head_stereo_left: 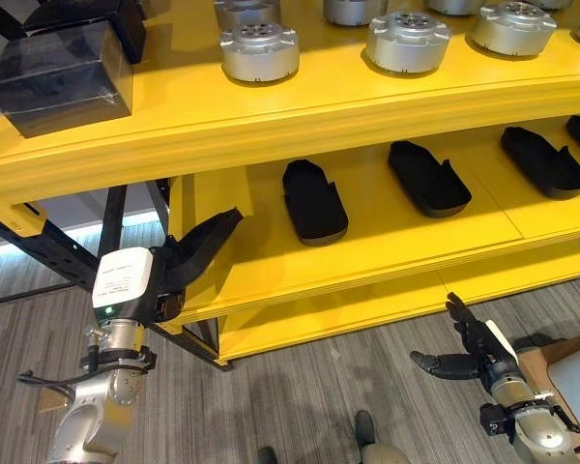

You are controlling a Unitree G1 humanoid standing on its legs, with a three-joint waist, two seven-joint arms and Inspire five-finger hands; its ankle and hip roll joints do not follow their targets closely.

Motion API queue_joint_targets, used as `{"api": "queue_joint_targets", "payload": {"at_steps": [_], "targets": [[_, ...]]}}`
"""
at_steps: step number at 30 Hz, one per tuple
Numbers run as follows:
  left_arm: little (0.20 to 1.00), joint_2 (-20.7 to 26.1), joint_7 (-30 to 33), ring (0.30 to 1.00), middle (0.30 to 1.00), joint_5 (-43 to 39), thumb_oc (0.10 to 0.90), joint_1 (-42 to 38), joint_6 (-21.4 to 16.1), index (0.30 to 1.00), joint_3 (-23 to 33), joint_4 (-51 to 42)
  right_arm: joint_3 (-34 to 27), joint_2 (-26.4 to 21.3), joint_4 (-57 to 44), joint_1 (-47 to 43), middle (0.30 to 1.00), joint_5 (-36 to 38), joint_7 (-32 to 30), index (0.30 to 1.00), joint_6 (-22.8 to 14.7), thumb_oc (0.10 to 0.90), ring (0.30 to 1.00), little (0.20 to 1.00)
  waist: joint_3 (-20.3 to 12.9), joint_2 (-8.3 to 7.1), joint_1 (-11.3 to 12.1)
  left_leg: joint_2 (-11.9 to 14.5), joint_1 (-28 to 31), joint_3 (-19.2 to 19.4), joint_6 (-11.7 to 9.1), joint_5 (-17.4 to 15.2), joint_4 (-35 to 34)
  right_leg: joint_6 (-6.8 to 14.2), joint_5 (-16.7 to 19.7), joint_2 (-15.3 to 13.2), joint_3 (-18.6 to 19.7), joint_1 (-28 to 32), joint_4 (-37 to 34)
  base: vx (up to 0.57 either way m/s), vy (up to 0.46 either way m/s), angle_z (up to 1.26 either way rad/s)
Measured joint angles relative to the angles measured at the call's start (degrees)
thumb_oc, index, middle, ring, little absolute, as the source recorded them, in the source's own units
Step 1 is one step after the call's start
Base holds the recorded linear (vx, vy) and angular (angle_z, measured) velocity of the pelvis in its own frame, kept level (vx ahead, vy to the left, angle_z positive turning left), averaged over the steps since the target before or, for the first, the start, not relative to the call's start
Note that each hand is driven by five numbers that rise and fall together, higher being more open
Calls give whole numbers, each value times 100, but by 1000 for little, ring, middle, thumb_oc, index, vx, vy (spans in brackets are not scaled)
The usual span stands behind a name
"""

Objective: Move parts from the plastic box to the shelf.

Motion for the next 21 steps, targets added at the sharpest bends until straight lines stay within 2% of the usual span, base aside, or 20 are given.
{"api": "queue_joint_targets", "payload": {"at_steps": [7,16,21], "targets": [[300,-29,43,300,300,-19,400,-222,286,300,-124,457,104,-1,-6,-142,1000,-105,-4,1000,6,900,1000,1000,112,24,-134,5,-16,44,0,0,0,-5,6,11,27,-54,0,-17,-7,-3],[300,-29,295,300,300,-99,400,-1076,531,300,-498,1066,204,-53,-12,-173,1000,-108,-47,1000,9,900,1000,1000,295,101,-162,9,-66,57,0,1,1,-7,16,19,49,-114,1,-4,-2,0],[300,-25,443,300,300,-114,400,-1437,642,300,-508,1413,240,-88,-12,-248,1000,-106,-49,1000,9,900,1000,1000,352,119,-273,13,-145,89,-3,4,1,-29,43,29,94,-212,36,-14,-10,-3]]}}
